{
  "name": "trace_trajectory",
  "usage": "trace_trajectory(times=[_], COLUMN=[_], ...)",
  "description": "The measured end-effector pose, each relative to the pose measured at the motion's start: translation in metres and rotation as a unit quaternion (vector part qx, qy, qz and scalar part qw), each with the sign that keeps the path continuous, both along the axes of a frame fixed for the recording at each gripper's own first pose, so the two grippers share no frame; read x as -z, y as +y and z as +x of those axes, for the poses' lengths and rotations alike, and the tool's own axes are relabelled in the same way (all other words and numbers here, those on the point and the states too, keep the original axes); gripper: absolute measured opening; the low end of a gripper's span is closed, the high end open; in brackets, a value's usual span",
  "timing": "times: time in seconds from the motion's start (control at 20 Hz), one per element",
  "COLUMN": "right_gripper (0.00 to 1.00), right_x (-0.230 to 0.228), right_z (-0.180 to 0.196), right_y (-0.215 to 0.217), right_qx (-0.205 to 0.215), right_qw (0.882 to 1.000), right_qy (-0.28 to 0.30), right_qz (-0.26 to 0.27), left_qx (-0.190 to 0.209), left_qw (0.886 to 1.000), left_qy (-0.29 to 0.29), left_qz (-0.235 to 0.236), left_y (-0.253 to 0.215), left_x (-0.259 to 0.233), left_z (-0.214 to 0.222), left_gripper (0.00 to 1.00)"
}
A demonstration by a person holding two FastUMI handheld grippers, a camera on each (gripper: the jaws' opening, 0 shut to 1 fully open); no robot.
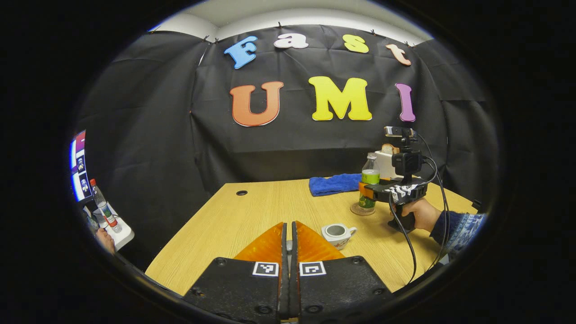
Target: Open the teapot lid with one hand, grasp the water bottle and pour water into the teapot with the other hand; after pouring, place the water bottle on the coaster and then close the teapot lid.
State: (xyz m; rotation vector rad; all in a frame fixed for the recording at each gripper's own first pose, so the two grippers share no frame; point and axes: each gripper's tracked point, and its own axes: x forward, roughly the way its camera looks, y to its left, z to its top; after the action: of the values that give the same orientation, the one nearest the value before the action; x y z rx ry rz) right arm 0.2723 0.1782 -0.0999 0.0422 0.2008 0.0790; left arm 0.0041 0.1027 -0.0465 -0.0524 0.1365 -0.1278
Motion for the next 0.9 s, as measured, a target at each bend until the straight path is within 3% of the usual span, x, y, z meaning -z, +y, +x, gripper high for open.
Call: trace_trajectory(times=[0.2, 0.5, 0.9], right_gripper=[0.96, 0.95, 0.97], right_x=[-0.016, -0.050, -0.075], right_z=[-0.010, -0.047, -0.129], right_y=[-0.002, -0.014, -0.064], right_qx=[0.003, -0.003, 0.011], right_qw=[1.000, 1.000, 0.999], right_qy=[-0.010, -0.027, -0.042], right_qz=[-0.001, -0.006, -0.021], left_qx=[0.001, 0.007, 0.020], left_qw=[1.000, 1.000, 0.999], left_qy=[-0.001, -0.014, -0.022], left_qz=[-0.001, 0.000, -0.018], left_y=[-0.003, -0.010, -0.029], left_x=[-0.002, -0.009, -0.017], left_z=[0.002, -0.001, -0.003], left_gripper=[0.03, 0.03, 0.03])
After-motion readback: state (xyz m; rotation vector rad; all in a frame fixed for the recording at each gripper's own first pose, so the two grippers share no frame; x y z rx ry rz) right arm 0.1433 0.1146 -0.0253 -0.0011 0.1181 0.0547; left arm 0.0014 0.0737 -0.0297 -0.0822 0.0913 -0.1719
